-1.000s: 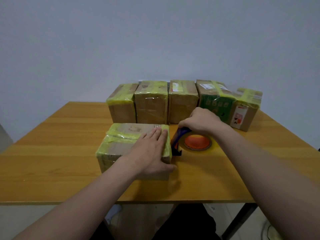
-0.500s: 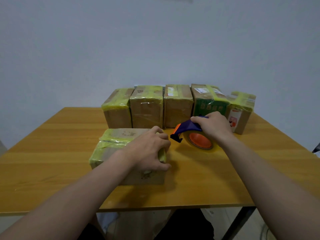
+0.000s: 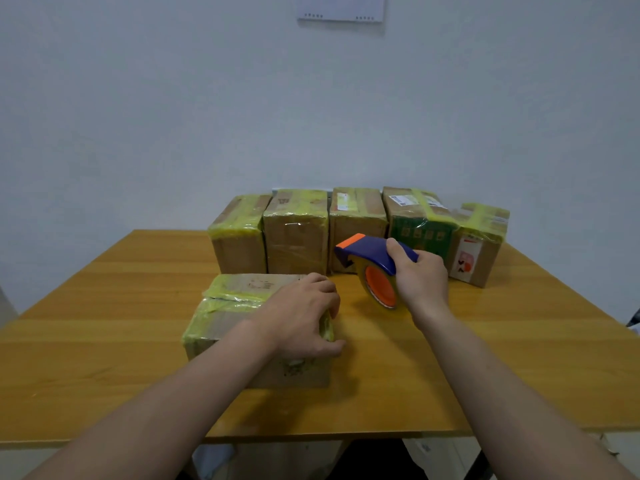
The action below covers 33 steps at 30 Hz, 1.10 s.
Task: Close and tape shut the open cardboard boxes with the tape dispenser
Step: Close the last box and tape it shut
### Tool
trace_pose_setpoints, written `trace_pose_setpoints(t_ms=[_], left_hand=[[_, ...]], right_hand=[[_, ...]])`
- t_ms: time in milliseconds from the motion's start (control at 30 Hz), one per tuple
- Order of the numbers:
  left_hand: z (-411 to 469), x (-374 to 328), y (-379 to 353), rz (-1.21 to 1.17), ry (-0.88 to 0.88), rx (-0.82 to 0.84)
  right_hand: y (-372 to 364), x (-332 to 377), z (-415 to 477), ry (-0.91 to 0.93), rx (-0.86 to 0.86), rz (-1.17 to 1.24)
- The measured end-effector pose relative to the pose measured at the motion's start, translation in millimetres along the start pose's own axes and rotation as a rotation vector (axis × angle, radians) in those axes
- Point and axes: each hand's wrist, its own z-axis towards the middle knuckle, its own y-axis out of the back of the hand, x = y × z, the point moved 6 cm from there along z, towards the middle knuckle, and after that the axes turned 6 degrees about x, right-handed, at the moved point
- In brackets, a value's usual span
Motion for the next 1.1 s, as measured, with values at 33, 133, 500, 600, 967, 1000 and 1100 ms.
trace_pose_setpoints(t_ms=[33, 133, 500, 600, 967, 1000, 1100], left_hand=[[-3.8, -0.3, 1.0, 0.005, 0.005, -0.032], [-18.5, -3.9, -1.2, 0.033, 0.064, -0.068], [-49.7, 21.0, -15.2, 0.018, 0.321, 0.012], [-58.9, 31.2, -25.5, 0.07, 0.386, 0.07], [-71.1, 34.1, -11.2, -0.047, 0.402, -0.014], [-74.7, 35.9, -11.8, -0.022, 0.418, -0.016], [-78.5, 37.4, -19.7, 0.01, 0.429, 0.023]], right_hand=[[-0.6, 1.4, -2.2, 0.003, -0.002, 0.035], [-5.2, 4.6, -9.6, 0.008, -0.001, 0.131], [-26.6, 16.0, -24.3, 0.076, -0.017, 0.369], [-39.3, 23.8, -28.8, 0.09, -0.009, 0.418], [-96.1, 55.3, -57.0, 0.135, -0.009, 0.539], [-100.7, 53.1, -59.0, 0.126, 0.0, 0.538], [-111.5, 48.0, -63.2, 0.132, 0.022, 0.494]])
